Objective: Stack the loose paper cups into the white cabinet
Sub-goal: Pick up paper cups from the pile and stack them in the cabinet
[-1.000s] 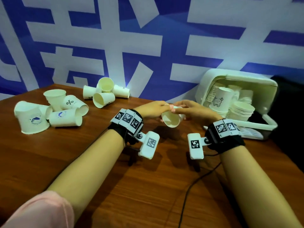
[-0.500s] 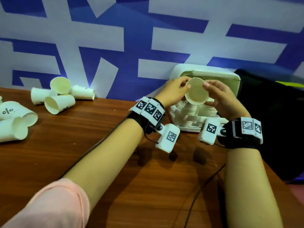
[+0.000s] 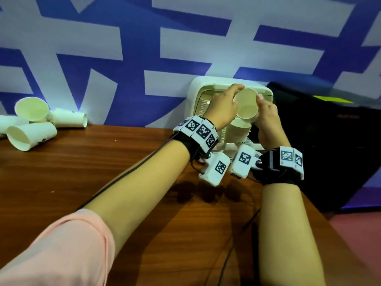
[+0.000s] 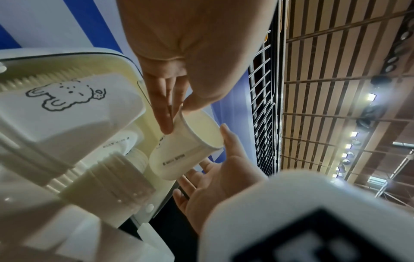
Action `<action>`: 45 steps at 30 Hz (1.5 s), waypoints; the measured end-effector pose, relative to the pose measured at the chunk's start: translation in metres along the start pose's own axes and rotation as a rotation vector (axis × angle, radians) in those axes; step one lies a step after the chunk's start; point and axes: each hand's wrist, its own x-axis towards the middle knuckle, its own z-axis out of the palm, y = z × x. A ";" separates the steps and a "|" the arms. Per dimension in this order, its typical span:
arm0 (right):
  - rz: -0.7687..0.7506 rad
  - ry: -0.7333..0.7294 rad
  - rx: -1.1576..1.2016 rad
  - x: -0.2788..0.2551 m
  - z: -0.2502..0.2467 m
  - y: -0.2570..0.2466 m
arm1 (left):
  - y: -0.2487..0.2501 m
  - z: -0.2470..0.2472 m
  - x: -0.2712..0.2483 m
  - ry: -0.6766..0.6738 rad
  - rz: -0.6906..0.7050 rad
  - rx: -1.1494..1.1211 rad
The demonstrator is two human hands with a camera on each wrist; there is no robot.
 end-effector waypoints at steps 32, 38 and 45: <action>0.097 0.090 -0.290 0.012 0.000 0.058 | 0.002 0.038 0.006 -0.489 -0.001 0.857; 0.089 0.112 -0.364 0.014 0.003 0.063 | -0.002 0.046 0.000 -0.509 0.173 1.129; 0.124 0.061 -0.365 0.012 0.008 0.061 | -0.004 0.041 0.000 -0.506 0.096 1.028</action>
